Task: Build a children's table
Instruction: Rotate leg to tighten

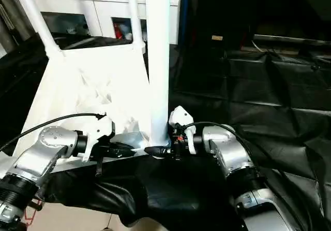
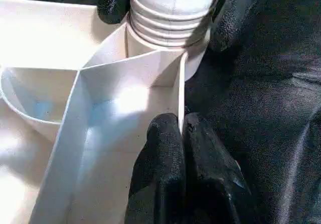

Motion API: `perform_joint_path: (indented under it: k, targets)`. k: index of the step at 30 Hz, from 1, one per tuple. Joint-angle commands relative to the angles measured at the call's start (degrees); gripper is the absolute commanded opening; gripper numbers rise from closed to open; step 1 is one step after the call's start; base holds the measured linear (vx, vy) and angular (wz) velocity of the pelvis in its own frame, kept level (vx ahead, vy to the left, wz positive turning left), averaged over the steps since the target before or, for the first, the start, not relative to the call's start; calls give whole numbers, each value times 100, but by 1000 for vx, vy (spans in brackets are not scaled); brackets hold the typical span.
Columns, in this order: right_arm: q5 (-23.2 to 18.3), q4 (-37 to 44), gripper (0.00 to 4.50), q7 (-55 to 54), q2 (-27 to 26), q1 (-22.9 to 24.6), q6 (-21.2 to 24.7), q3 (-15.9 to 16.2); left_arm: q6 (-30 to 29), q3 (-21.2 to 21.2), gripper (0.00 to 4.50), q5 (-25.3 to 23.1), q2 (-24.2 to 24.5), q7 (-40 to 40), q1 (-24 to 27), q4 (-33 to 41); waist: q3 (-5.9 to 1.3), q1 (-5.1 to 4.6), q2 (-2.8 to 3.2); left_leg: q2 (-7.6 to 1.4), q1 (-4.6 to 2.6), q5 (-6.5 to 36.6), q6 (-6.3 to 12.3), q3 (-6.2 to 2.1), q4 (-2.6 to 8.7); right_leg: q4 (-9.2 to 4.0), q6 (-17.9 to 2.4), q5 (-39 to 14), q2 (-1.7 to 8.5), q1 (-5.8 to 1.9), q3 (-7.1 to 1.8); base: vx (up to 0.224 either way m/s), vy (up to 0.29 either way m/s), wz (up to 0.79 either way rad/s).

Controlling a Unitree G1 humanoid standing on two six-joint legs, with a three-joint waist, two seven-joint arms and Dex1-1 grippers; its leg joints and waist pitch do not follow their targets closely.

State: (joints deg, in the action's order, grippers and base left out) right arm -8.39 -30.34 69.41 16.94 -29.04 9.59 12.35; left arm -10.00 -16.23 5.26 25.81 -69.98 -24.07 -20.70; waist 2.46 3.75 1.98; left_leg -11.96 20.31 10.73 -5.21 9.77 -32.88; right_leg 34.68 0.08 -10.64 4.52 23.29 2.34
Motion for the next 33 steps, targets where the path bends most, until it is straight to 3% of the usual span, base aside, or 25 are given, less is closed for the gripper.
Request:
perform_joint_path:
  k: [1, 2, 8, 10, 11, 12, 14, 18, 21, 25, 27, 33]
  targets:
    - [-4, 127, 342, 134, -20, 82, 51, 132, 39, -16, 0, 256, -94, -108, 18, 201, -331, 14, -29, -75, 13, 1090, 247, 45, 351, -355, -1478, -755, 241, -312, -160, 0, 0, 0]
    - [4, 120, 314, 133, -25, 84, 46, 131, 39, -14, 0, 247, -103, -99, 20, 198, -330, 19, -46, -75, 10, 1091, 253, 46, 349, -354, -1470, -786, 243, -308, -161, 0, 0, 0]
    - [182, -215, 281, -709, -283, 6, -96, -13, 143, 39, 0, 38, -356, 389, -104, -19, -325, 11, -36, -72, 9, 1080, 205, 40, 356, -364, -1424, -856, 247, -302, -166, 0, 0, 0]
    - [228, -388, 279, -1132, -423, -55, -104, -125, 156, 43, 0, -48, -464, 595, -199, -150, -311, -13, -47, -59, 15, 1209, 151, 39, 366, -391, -1361, -1120, 254, -298, -171, 0, 0, 0]
    - [265, -556, 278, -1545, -563, -116, -81, -228, 78, 50, 0, -156, -582, 864, -303, -283, -301, -26, -15, -53, 0, 1291, 93, 37, 371, -414, -1302, -1343, 258, -278, -178, 0, 0, 0]
    - [291, -642, 276, -1749, -633, -142, -71, -267, 63, 59, 0, -217, -655, 1030, -367, -375, -271, -51, -33, -43, -11, 1469, 34, 38, 386, -461, -1220, -1684, 254, -259, -179, 0, 0, 0]
    - [347, -760, 275, -2143, -797, -160, -50, -313, 56, 83, 0, -288, -829, 1316, -507, -565, -283, -56, -30, -38, -22, 1522, -21, 26, 391, -482, -1091, -1938, 261, -263, -185, 0, 0, 0]
    - [424, -928, 274, -2868, -1114, -191, 1, -393, 53, 0, 0, -492, -1034, 1658, -694, -751, -307, -45, -29, -35, -7, 1414, -14, 14, 390, -472, -1014, -1807, 255, -270, -182, 0, 0, 0]
    - [499, -1215, 274, -3604, -1514, -310, 81, -534, -24, 6, 0, -624, -1349, 2084, -917, -1011, -301, -57, 12, -30, -12, 1487, -52, 13, 399, -474, -1041, -1765, 243, -252, -176, 0, 0, 0]
    - [436, -1297, 274, -3636, -1681, -359, -94, -545, -27, -26, 0, -654, -1509, 2177, -975, -1053, -311, -53, 9, -33, -2, 1505, -31, 8, 397, -462, -1093, -1579, 250, -269, -178, 0, 0, 0]
    - [369, -1292, 330, -3594, -1716, -371, -138, -584, -21, -36, 0, -645, -1533, 2163, -971, -1039, -314, -49, 14, -38, -1, 1499, 10, 13, 393, -455, -1149, -1448, 252, -270, -178, 0, 0, 0]
    - [294, -1139, 378, -3202, -1642, -372, -67, -591, 68, -3, 0, -591, -1438, 1903, -883, -985, -306, -51, 12, -38, 1, 1569, 37, 9, 403, -472, -1118, -1607, 257, -275, -178, 0, 0, 0]
